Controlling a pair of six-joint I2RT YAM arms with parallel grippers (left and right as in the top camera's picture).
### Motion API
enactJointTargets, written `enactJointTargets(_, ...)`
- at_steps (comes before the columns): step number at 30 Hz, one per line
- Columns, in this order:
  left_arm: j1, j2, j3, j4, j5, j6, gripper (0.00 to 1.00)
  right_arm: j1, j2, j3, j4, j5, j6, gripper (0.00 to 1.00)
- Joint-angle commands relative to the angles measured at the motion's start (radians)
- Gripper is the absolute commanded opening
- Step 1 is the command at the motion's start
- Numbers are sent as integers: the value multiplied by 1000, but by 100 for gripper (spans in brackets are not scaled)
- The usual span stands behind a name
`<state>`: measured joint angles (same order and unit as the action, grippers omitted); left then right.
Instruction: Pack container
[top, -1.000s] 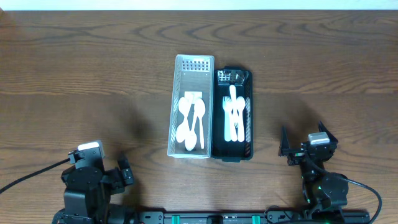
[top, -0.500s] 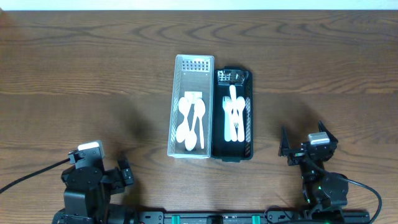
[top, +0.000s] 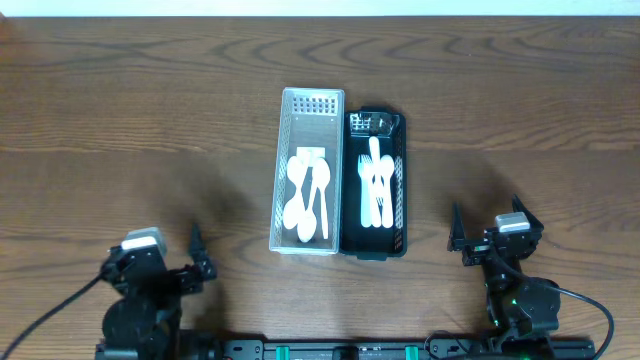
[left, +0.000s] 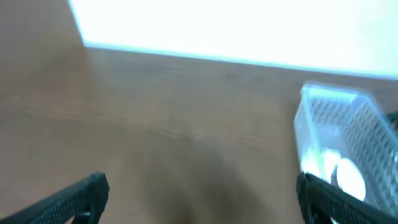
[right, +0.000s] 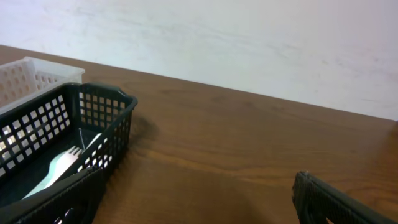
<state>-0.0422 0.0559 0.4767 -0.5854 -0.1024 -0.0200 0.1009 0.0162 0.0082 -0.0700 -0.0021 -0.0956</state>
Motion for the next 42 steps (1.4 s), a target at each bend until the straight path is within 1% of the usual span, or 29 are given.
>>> enactJointTargets(1,28,-54,-112,144,100,101,98,-9,-11,-3,-3,-6,-14,99)
enactJointTargets(3,35,-50,-167,266,144,129,98,-9,-11,-3,-3,-6,-14,99)
enactJointTargets(7,35,-54,-253,418,209,200,98,-9,-11,-3,-3,-6,-14,99)
enactJointTargets(11,35,-54,-332,484,233,210,98,-9,-11,-3,-3,-6,-14,99)
enactJointTargets(14,35,-54,-393,540,274,261,98,-9,-11,-3,-3,-6,-14,99)
enactJointTargets(16,35,-54,-423,567,279,272,98,-9,-11,-3,-3,-6,-14,99)
enactJointTargets(21,35,-54,-472,580,297,274,98,-9,-11,-3,-3,-6,-14,99)
enactJointTargets(23,35,-54,-473,533,311,274,98,-9,-11,-3,-3,-6,-14,99)
enactJointTargets(27,35,-54,-473,532,312,270,98,-9,-11,-3,-3,-6,-14,99)
enactJointTargets(29,35,-54,-473,534,312,243,98,-9,-11,-3,-3,-6,-14,99)
enactJointTargets(42,35,-52,-473,534,312,244,98,-9,-11,-3,-3,-6,-14,99)
